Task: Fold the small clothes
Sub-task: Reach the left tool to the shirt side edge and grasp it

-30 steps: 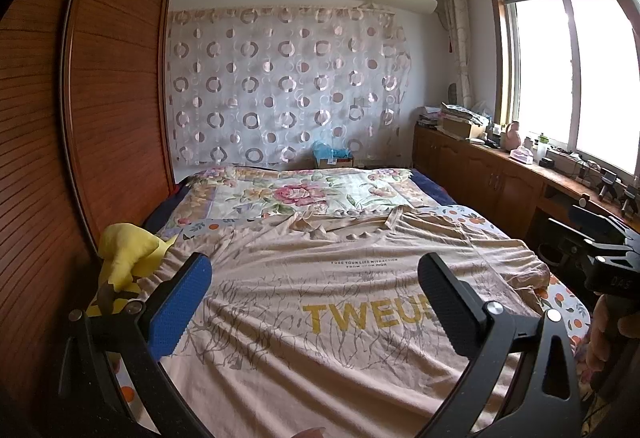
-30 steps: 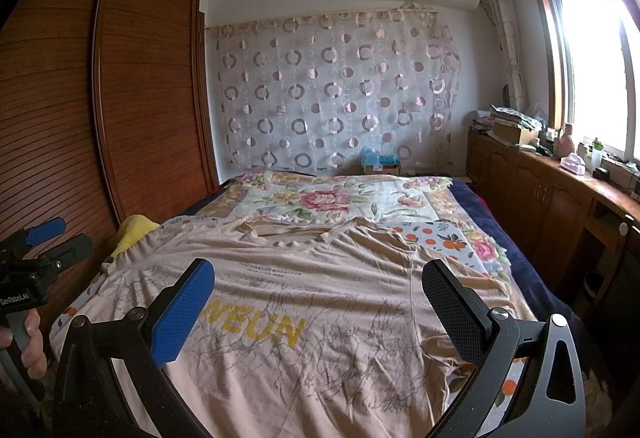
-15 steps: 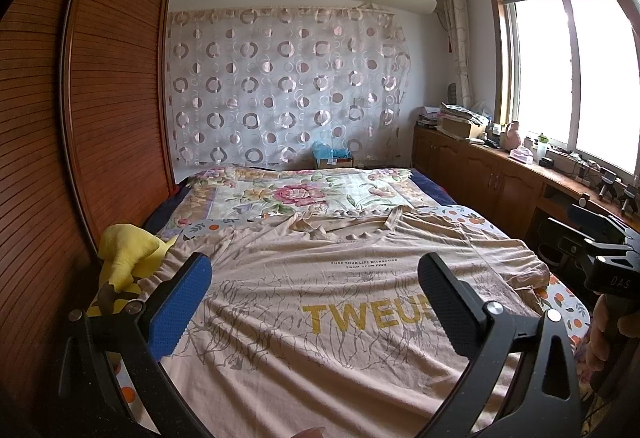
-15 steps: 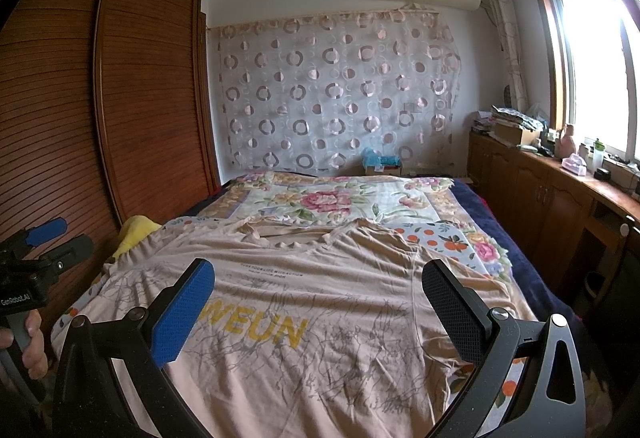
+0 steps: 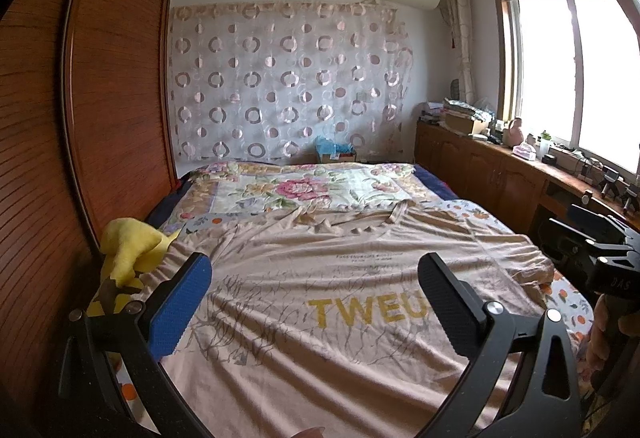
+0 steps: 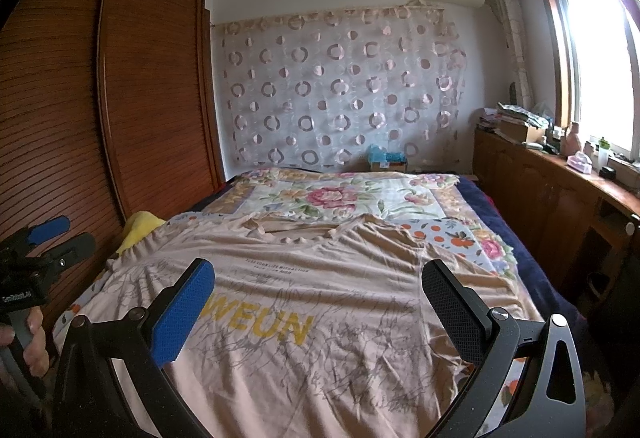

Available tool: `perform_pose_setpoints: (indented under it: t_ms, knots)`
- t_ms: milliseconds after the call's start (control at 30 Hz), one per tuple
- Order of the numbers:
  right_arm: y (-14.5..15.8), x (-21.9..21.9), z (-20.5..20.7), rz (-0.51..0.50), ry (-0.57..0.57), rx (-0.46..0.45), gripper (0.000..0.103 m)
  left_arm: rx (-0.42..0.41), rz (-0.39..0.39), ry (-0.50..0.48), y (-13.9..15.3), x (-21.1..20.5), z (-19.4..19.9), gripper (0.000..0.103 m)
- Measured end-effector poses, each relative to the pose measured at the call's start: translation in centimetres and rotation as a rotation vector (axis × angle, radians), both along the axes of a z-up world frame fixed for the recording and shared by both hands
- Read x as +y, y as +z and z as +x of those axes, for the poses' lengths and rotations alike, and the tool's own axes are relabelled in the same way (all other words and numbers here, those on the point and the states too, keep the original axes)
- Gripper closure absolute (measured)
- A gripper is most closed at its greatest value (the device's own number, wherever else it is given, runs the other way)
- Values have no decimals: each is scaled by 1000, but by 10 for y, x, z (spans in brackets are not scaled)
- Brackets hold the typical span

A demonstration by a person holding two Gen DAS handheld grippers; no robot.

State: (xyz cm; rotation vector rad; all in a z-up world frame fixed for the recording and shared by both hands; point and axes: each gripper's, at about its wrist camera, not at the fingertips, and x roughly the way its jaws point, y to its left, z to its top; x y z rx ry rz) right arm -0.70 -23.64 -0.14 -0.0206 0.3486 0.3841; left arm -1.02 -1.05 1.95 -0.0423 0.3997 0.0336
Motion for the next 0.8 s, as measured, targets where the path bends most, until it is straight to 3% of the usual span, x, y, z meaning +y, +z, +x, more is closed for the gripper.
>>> perform_pose_setpoints:
  t_ms: [400, 800]
  knots:
    - [-3, 18, 25, -27, 63, 34, 0, 77, -19, 98, -26, 54, 10, 0]
    - [-14, 38, 68, -87, 193, 108, 0, 151, 8, 57, -50, 99, 34, 0]
